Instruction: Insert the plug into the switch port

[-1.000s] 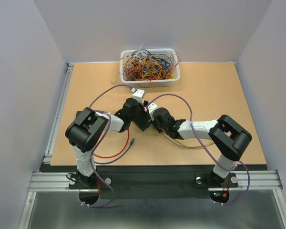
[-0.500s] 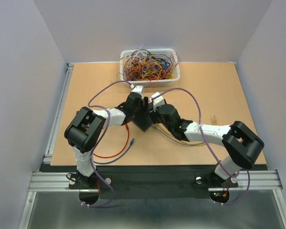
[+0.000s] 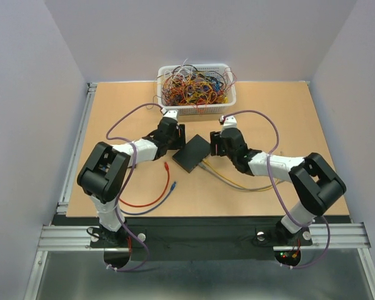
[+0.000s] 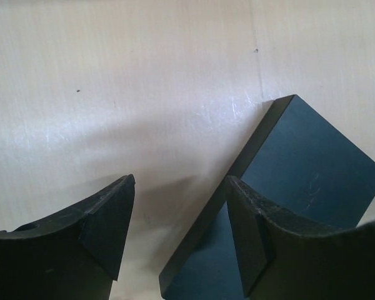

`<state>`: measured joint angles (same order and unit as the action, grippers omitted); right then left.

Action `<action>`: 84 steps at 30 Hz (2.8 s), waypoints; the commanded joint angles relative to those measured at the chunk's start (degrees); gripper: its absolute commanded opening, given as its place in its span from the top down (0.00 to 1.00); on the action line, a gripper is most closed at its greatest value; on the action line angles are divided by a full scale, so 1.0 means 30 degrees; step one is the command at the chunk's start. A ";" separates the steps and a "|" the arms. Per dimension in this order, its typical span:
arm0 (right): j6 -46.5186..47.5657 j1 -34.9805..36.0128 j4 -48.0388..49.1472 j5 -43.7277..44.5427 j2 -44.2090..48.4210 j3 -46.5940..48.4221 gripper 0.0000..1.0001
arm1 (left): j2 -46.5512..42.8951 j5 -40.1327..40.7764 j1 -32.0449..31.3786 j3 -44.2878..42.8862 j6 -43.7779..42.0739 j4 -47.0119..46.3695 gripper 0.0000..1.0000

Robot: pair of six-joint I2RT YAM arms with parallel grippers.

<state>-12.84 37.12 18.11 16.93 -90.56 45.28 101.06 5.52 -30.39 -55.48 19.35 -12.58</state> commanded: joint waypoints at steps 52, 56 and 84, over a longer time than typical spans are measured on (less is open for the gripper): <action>0.0091 -0.0451 -0.3048 -0.1513 0.0064 0.4189 0.22 | -0.3656 -0.1752 -0.0006 0.5164 0.4473 -0.1606 0.30; -0.0172 -0.0480 -0.3194 -0.1483 0.2820 0.2314 0.20 | -0.3598 -0.2922 -0.0708 0.5106 0.5675 -0.1901 0.30; -0.3337 -0.0422 -0.5682 -0.8950 1.6650 -0.3433 0.05 | -1.9171 0.4514 -0.2320 0.4520 0.3158 0.7789 0.25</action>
<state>-21.32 35.70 1.41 -3.14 -44.34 34.65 52.45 12.84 -37.28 -40.86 31.86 3.20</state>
